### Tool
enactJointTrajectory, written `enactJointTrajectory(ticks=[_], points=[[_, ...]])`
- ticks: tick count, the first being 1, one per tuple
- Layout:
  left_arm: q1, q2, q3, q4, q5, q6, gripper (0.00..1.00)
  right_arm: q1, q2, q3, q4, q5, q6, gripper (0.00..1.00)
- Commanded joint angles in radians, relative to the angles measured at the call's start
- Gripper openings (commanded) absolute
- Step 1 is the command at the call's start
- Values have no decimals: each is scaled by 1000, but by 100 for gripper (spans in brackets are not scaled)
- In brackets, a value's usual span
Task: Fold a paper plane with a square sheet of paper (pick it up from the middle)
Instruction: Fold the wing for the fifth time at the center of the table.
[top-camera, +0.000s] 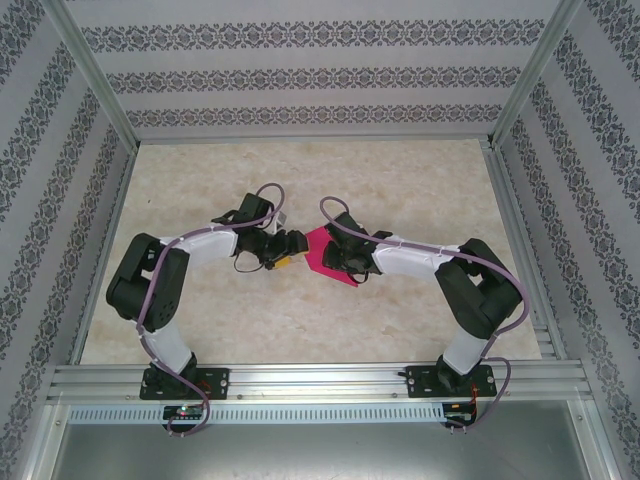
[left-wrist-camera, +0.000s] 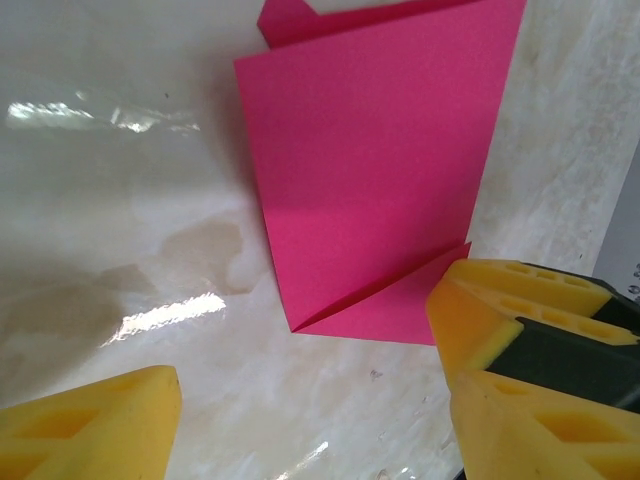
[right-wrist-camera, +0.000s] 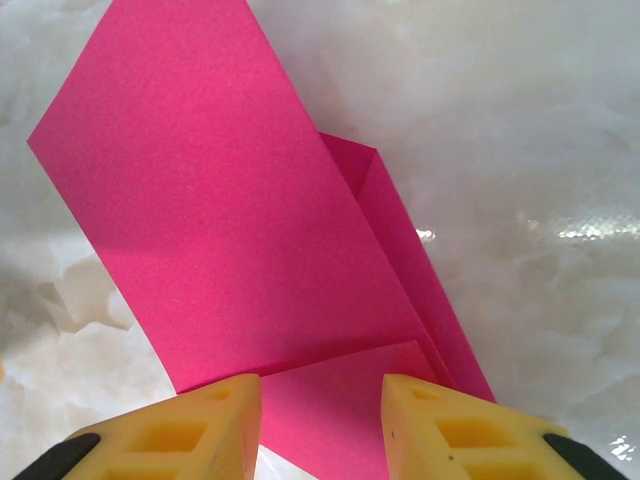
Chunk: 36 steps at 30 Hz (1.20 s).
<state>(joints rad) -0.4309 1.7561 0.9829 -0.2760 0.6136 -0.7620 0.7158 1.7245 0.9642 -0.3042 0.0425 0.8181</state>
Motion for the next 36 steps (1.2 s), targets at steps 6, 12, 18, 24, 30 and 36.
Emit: enactJointTrajectory(ticks=[6,12,18,24,30,36], points=[[-41,44,39,50,44,-29,71,-51,29,-80,82,-45,72,37],[-65,67,53,65,59,-51,71,-91,22,-156,179,-127,113,37],[-84,88,64,81,66,-81,69,-138,19,-225,301,-226,156,37],[-92,109,74,106,63,-112,66,-171,20,-267,372,-286,180,37],[-98,136,96,117,64,-127,58,-183,15,-287,389,-303,175,37],[-100,154,98,127,35,-138,53,-194,12,-297,396,-313,171,37]])
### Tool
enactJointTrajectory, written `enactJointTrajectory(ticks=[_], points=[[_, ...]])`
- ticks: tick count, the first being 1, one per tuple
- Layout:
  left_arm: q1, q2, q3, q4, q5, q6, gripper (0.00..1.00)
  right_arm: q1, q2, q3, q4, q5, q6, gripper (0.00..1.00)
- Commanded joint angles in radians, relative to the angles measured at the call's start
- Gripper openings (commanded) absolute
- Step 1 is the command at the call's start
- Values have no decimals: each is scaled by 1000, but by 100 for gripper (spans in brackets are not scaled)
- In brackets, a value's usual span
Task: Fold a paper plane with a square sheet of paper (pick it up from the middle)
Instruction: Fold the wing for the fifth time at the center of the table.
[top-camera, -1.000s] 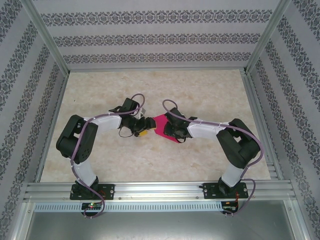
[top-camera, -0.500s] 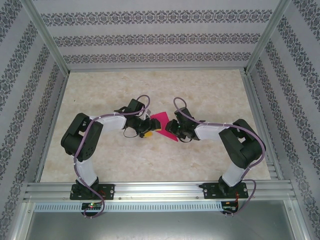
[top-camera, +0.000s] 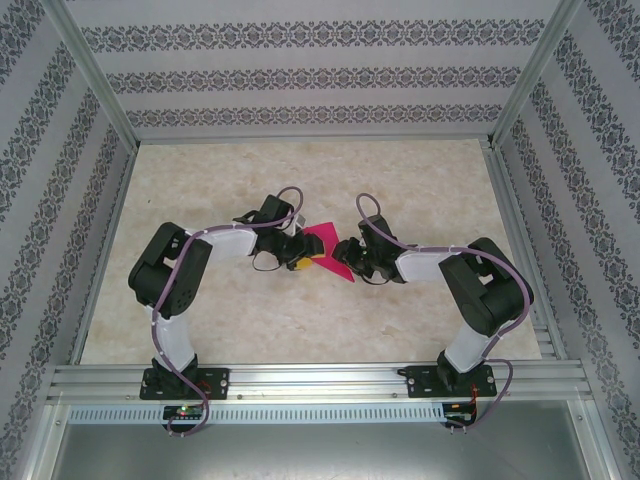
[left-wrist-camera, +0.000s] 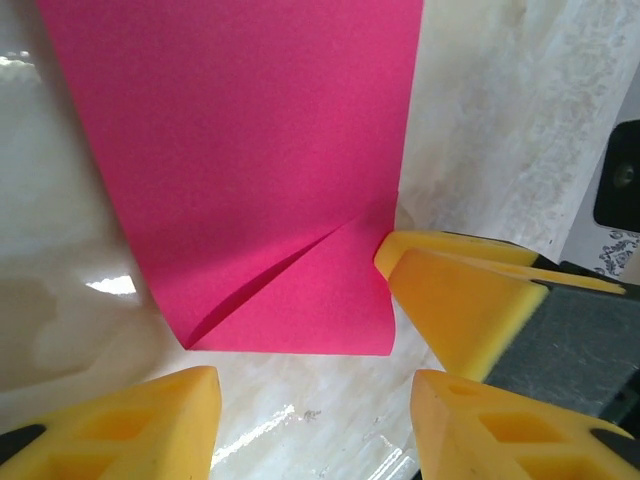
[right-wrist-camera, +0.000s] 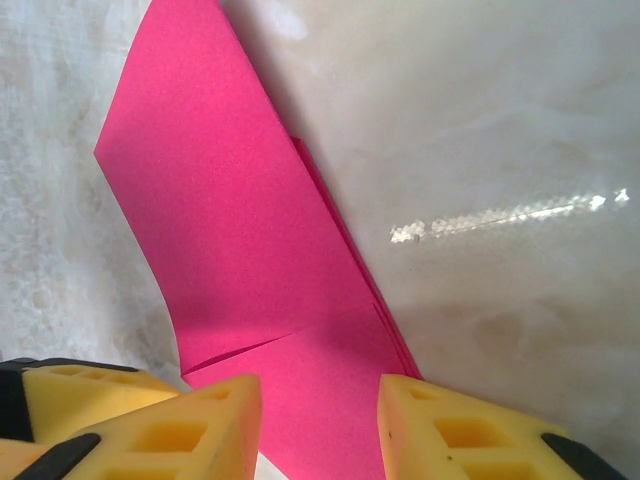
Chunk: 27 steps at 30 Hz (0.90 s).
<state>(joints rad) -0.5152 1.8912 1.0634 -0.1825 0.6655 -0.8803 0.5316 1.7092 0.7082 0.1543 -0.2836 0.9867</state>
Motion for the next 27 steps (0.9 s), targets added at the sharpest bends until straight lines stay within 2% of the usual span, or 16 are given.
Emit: enactJointTrajectory(ticks=[1,7,17,23,27], points=[[-16,18,17,28,-25,-20,53,-11,27,-41,-65,13,0,37],[-16,-9,8,-9,-97,-13,56,-18,25,-44,-72,15,-5,37],[-16,55,56,49,-29,-38,56,-23,17,-47,-70,2,-11,37],[-16,71,77,53,-21,-37,49,-22,18,-46,-66,-4,-25,38],[-17,74,73,75,-14,-49,40,-22,14,-43,-57,-4,-69,39]])
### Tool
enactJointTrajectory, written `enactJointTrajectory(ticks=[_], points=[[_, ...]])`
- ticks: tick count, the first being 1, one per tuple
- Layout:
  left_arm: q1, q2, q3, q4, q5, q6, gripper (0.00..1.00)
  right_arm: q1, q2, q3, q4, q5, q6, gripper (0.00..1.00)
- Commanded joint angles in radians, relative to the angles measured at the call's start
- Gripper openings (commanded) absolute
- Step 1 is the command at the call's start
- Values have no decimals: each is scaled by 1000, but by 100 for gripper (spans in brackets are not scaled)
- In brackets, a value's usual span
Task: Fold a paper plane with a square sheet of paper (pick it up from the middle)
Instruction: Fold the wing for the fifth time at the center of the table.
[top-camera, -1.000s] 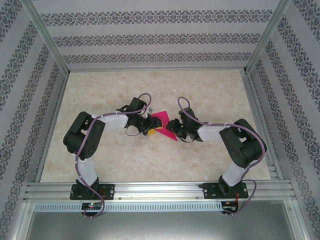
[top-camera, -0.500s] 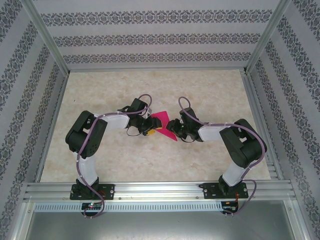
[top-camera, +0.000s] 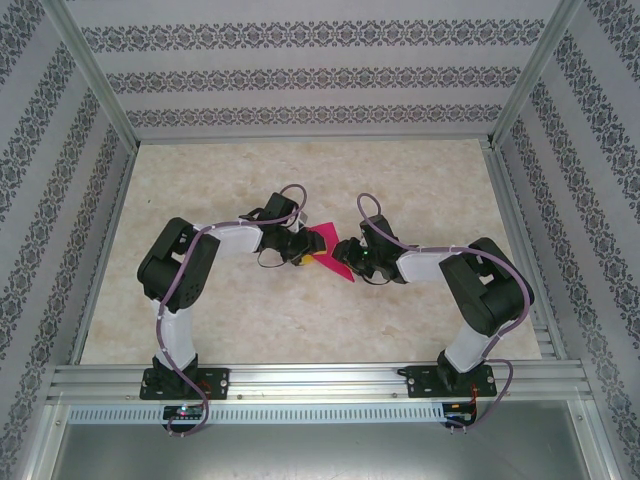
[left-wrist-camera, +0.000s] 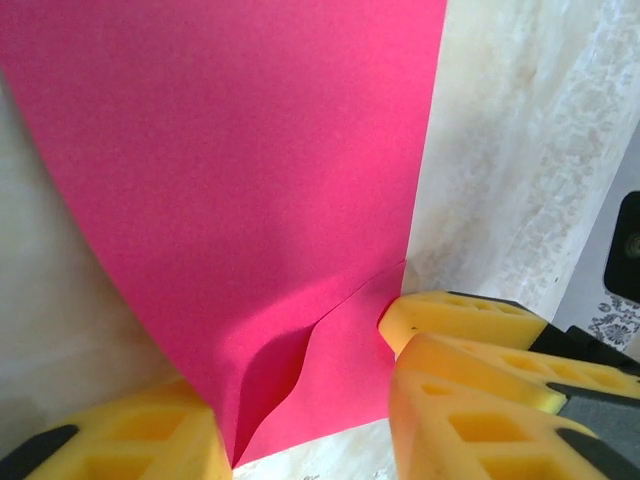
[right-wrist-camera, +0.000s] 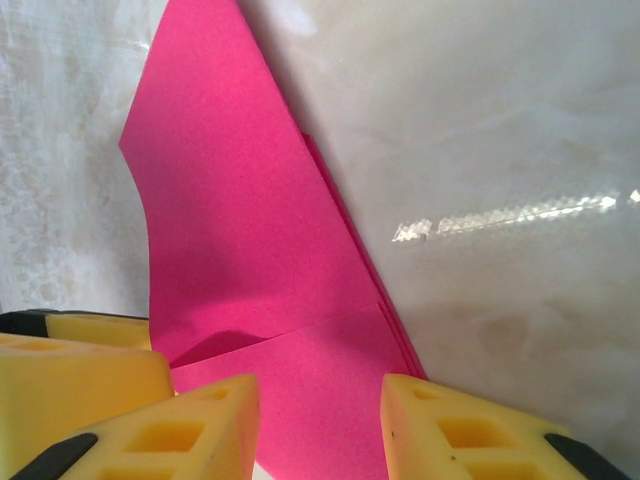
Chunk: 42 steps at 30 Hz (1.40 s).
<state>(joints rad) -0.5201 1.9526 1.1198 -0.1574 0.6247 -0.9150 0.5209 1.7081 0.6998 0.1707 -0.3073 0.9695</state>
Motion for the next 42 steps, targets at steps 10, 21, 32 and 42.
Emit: enactJointTrajectory(ticks=[10,21,32,42], points=[[-12,-12,-18,103,23,-69,19,-11,-72,-16,-30,43,-288,55],[-14,-48,-8,33,-9,-80,6,134,-202,-77,19,300,-713,57],[-9,-99,19,-103,-12,-88,5,275,-132,-138,228,446,-1087,57],[1,-118,22,-140,-16,-119,4,329,3,-154,461,591,-1222,49]])
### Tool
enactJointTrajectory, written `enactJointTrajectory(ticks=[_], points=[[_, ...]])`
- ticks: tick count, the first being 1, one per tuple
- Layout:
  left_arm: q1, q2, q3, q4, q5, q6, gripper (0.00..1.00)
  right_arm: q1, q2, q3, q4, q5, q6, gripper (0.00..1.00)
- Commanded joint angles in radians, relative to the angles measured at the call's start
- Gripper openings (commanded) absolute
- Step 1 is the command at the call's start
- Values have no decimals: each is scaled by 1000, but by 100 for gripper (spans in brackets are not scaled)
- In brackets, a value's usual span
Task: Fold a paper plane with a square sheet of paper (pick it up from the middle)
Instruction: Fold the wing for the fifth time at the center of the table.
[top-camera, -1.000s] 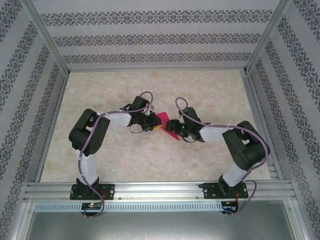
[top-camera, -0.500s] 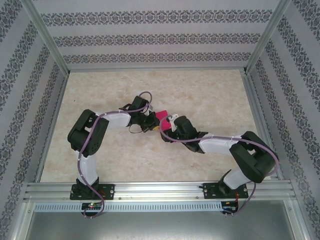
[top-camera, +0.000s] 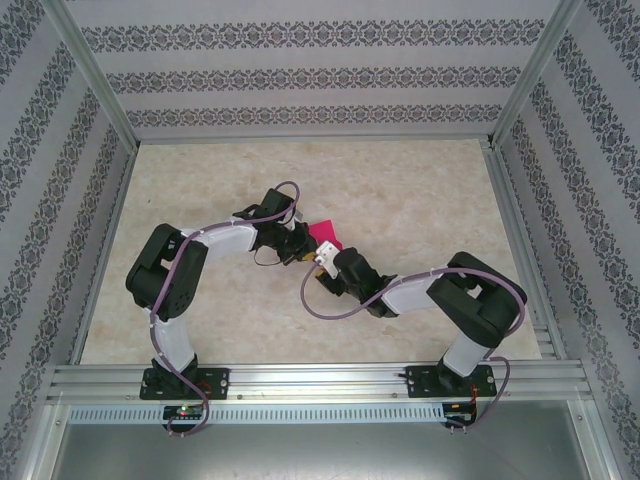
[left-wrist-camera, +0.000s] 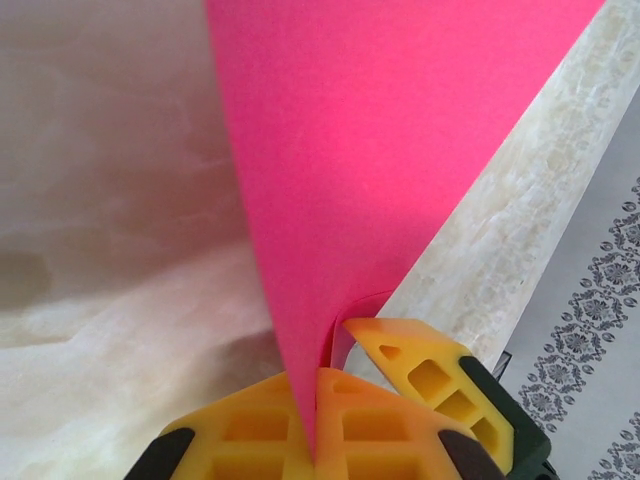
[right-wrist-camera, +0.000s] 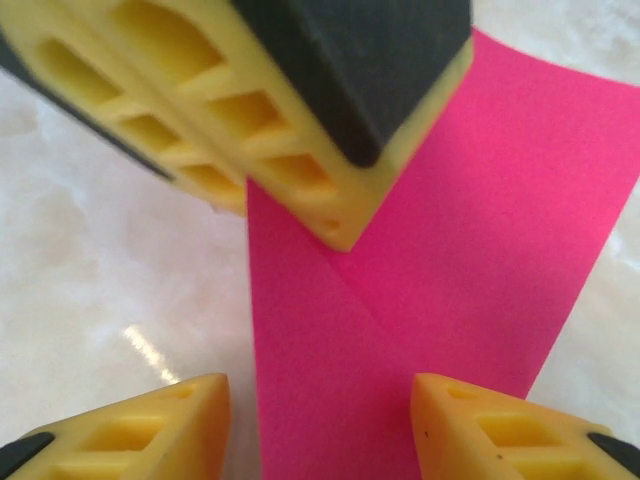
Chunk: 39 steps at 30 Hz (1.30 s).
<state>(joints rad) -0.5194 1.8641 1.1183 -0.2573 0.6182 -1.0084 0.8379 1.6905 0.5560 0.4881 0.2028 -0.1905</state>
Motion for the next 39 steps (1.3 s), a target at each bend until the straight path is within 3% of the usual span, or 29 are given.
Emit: enactJointTrajectory(ticks=[1,13,19,25,31,37,39], points=[[1,-27,24,-43,-9,-27,4,15,27,-11,161,97,-66,46],[24,-19,41,-79,-3,-19,6,22,60,-28,199,125,-101,22],[65,-38,71,-125,-2,27,26,22,54,-27,182,90,-79,9],[139,-80,94,-200,-35,103,45,9,36,-25,156,12,-1,4],[186,-151,52,-184,-76,132,57,-21,24,-15,137,-123,160,1],[188,-206,-66,-44,-53,133,59,-57,43,4,136,-249,320,0],[188,-218,-114,20,-38,128,52,-73,54,13,135,-291,377,0]])
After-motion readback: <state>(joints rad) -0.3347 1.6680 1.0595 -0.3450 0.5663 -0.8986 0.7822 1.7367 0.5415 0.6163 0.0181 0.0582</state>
